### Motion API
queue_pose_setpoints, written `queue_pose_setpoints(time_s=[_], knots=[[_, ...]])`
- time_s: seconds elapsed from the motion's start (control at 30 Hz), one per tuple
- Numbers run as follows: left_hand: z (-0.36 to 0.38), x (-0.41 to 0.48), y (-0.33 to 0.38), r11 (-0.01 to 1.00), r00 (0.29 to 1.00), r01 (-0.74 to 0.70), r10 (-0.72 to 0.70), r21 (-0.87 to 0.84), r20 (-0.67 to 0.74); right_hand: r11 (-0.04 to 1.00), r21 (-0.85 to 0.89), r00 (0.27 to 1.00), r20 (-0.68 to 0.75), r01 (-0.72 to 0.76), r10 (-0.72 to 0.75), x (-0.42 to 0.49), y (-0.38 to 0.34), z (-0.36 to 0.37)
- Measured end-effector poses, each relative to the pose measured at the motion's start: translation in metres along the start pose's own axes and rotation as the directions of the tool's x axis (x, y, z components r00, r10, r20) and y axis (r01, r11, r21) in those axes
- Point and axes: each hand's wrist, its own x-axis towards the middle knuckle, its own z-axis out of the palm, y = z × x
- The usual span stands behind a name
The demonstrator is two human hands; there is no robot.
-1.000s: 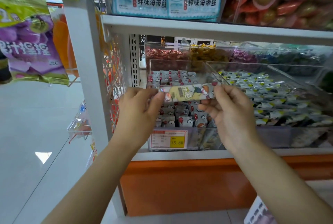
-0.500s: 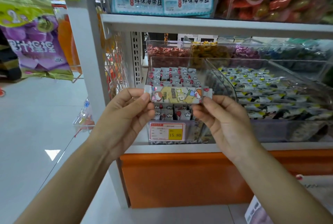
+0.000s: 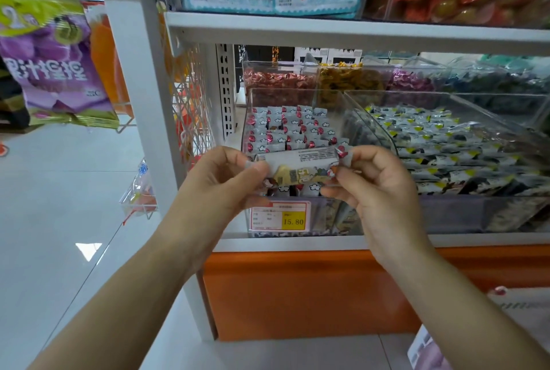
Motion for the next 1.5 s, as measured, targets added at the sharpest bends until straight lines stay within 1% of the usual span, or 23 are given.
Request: queue_pose_setpoints(time_s=[0.1, 0.13, 0.2, 0.27, 0.3, 0.4, 0.53, 0.6, 0.67, 0.73, 0.8, 0.87, 0.97, 1.13, 1.2, 1.27, 1.33, 1.4, 1.5], knots=[[-0.003, 0.002, 0.003, 0.999, 0.999, -0.036, 0.037, 0.032, -0.024, 0.998, 0.046, 0.999, 0.043, -0.033, 0.031, -0.001, -0.003, 0.001], [-0.003, 0.003, 0.004, 0.998, 0.999, -0.031, 0.032, 0.048, -0.028, 1.000, 0.000, 0.999, 0.052, -0.015, 0.015, -0.001, -0.002, 0.000], [-0.004, 0.003, 0.004, 0.987, 0.999, -0.028, 0.032, 0.160, -0.027, 0.995, -0.095, 0.996, 0.082, 0.030, -0.023, -0.002, 0.000, 0.000], [-0.003, 0.002, 0.004, 0.961, 0.999, -0.029, 0.032, 0.275, -0.004, 0.990, -0.134, 0.994, 0.103, 0.047, -0.034, -0.002, 0.001, 0.000], [-0.002, 0.001, 0.005, 0.953, 1.000, -0.029, 0.028, 0.303, 0.007, 0.990, -0.135, 0.994, 0.109, 0.038, -0.023, -0.001, 0.001, 0.000], [-0.002, 0.000, 0.008, 0.936, 0.998, -0.049, 0.036, 0.349, 0.042, 0.988, -0.151, 0.995, 0.095, 0.019, -0.004, 0.001, -0.001, -0.001], [0.002, 0.000, 0.012, 0.881, 0.992, -0.109, 0.064, 0.460, 0.112, 0.979, -0.205, 0.999, 0.051, 0.014, -0.004, 0.002, -0.004, -0.002], [0.004, 0.000, 0.012, 0.871, 0.989, -0.123, 0.067, 0.476, 0.133, 0.966, -0.252, 0.998, 0.038, 0.067, -0.059, 0.003, -0.006, -0.003], [0.005, 0.000, 0.012, 0.892, 0.992, -0.079, 0.024, 0.446, 0.128, 0.946, -0.301, 0.993, 0.036, 0.118, -0.112, 0.002, -0.006, -0.003], [0.006, 0.000, 0.012, 0.914, 0.995, -0.035, -0.006, 0.404, 0.101, 0.929, -0.339, 0.989, 0.042, 0.148, -0.142, 0.002, -0.005, -0.003], [0.007, 0.001, 0.012, 0.913, 0.998, -0.040, 0.015, 0.405, 0.064, 0.913, -0.372, 0.986, 0.062, 0.167, -0.155, 0.002, -0.005, -0.002], [0.007, 0.002, 0.012, 0.908, 0.998, -0.050, 0.034, 0.415, 0.045, 0.919, -0.361, 0.987, 0.077, 0.160, -0.142, 0.002, -0.006, -0.003], [0.004, 0.005, 0.014, 0.879, 0.998, -0.062, 0.046, 0.473, 0.045, 0.926, -0.350, 0.989, 0.105, 0.139, -0.109, 0.003, -0.008, -0.003], [-0.004, 0.007, 0.016, 0.840, 0.996, -0.058, 0.015, 0.540, 0.083, 0.943, -0.319, 0.989, 0.139, 0.099, -0.057, 0.002, -0.009, -0.002], [-0.006, 0.009, 0.015, 0.841, 0.996, -0.044, -0.006, 0.539, 0.092, 0.947, -0.310, 0.991, 0.124, 0.088, -0.051, 0.002, -0.008, -0.001], [-0.006, 0.008, 0.015, 0.868, 0.990, -0.026, -0.046, 0.495, 0.132, 0.951, -0.299, 0.995, 0.086, 0.077, -0.054, 0.002, -0.007, -0.001], [-0.006, 0.007, 0.014, 0.848, 0.981, -0.055, -0.053, 0.527, 0.187, 0.960, -0.276, 0.997, 0.068, 0.052, -0.035, 0.002, -0.007, -0.001], [-0.006, 0.007, 0.012, 0.819, 0.984, -0.081, -0.025, 0.569, 0.177, 0.976, -0.215, 0.994, 0.097, -0.020, 0.042, 0.004, -0.010, -0.003], [-0.007, 0.010, 0.012, 0.839, 0.992, -0.088, 0.028, 0.536, 0.120, 0.978, -0.145, 0.965, 0.193, -0.151, 0.178, 0.007, -0.014, -0.006]])
